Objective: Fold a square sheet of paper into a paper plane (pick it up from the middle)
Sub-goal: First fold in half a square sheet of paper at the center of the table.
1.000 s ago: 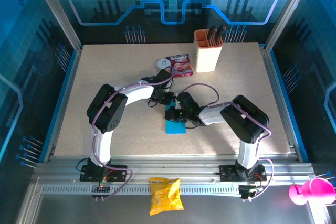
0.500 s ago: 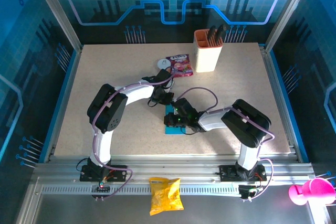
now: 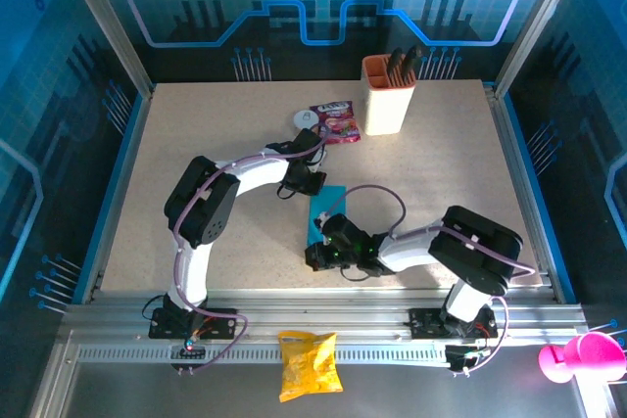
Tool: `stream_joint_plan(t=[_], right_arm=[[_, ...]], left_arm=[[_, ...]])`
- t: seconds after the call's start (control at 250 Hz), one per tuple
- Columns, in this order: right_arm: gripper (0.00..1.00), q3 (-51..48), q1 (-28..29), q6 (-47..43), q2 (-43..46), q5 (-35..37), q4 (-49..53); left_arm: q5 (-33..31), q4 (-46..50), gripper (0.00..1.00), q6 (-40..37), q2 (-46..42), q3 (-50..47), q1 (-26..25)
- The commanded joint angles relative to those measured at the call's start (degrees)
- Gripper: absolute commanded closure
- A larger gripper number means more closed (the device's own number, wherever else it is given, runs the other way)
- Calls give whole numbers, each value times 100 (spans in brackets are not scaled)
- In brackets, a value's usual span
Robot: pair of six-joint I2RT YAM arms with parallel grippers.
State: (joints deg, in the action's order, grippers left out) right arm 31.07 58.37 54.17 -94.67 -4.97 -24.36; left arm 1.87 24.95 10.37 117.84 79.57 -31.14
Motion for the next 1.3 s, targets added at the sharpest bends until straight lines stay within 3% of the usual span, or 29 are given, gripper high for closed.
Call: stream_joint_plan(t=[0.0, 0.132, 0.288, 0.415, 0.531, 0.651, 0.803, 1.003, 1.294], right_arm=[[100, -547, 121, 389, 332, -254, 241], [100, -674, -144, 255, 1359, -173, 851], [100, -277, -636, -234, 2628, 157, 2549], [100, -206, -1320, -371, 3298, 192, 3250], [85, -283, -1921, -381, 3539, -124, 3318], [77, -268, -2178, -376, 3391, -430, 3186], [76, -325, -2184, -223, 2944, -644, 2752], [72, -437, -2113, 55, 2262, -894, 1956], [64, -273, -1959, 90, 1565, -901, 1590]], left_arm=[[-57, 176, 100, -1, 340, -20, -33], [75, 69, 100, 161, 36, -44, -34], [342, -163, 100, 495, -615, -232, -33], [566, -573, 89, 903, -1265, -771, -43], [867, -1028, 86, 1223, -1753, -1407, -57], [1217, -1390, 83, 1362, -2025, -1882, -145], [1486, -1713, 80, 1371, -1997, -2128, -259], [1467, -1853, 79, 1379, -1707, -2055, -277], [1492, -2012, 79, 1416, -1366, -2036, -277]])
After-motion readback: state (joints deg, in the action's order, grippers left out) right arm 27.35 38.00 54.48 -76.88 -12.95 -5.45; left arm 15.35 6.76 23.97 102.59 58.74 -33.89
